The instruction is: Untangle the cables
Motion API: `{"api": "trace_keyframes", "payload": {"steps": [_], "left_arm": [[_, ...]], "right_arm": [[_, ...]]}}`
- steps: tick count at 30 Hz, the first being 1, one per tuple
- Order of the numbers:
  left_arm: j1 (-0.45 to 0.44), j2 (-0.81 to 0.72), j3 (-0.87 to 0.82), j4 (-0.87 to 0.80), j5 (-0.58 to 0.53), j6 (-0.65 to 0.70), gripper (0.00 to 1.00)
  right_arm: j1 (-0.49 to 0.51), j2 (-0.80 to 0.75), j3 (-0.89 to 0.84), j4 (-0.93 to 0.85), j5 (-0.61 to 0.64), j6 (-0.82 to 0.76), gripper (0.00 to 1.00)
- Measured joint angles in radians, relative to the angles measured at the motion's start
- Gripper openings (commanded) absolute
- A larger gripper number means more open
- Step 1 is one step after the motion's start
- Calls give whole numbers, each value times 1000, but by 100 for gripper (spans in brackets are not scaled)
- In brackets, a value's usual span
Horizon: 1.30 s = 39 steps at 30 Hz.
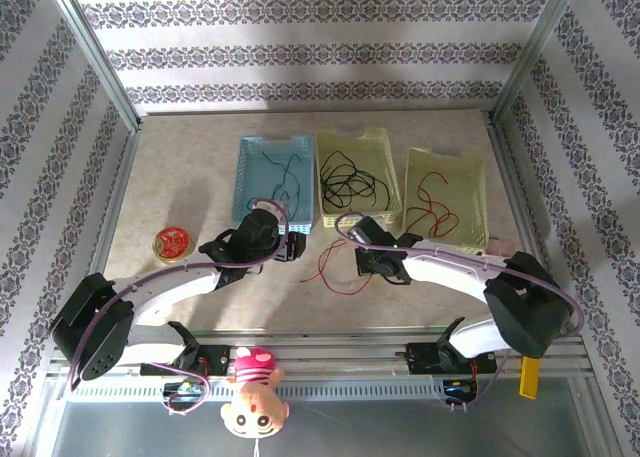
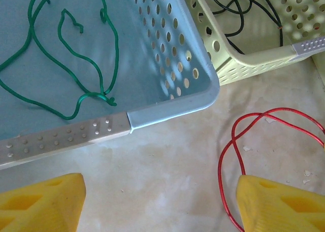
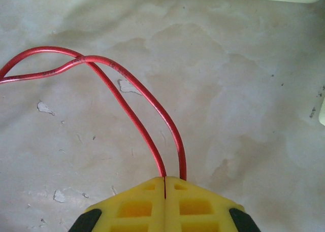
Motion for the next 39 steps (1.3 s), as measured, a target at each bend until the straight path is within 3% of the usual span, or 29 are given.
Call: {"api": "trace_keyframes", "payload": {"steps": [5, 13, 25, 27, 30, 32, 39], "left_arm": [[0, 0, 0, 5, 13, -2, 78], [0, 5, 0, 70, 151, 9, 78], [0, 37, 0, 111, 240, 22, 78], [0, 47, 0, 111, 241, 23, 78], [0, 56, 1, 111, 244, 23, 78], [0, 61, 1, 111, 243, 23, 78], [-1, 64, 1, 111, 242, 24, 78]], "right_arm": [[0, -76, -28, 5, 0, -2, 0], [-15, -256, -30, 34, -17, -57, 0], [-199, -446, 54, 20, -74, -81, 5], [-225, -457, 63, 18, -83, -80, 10], [-225, -432, 55, 8, -112, -75, 34], [-211, -393, 27, 7, -130, -58, 43], [-151, -159, -60, -35, -176, -3, 47]]}}
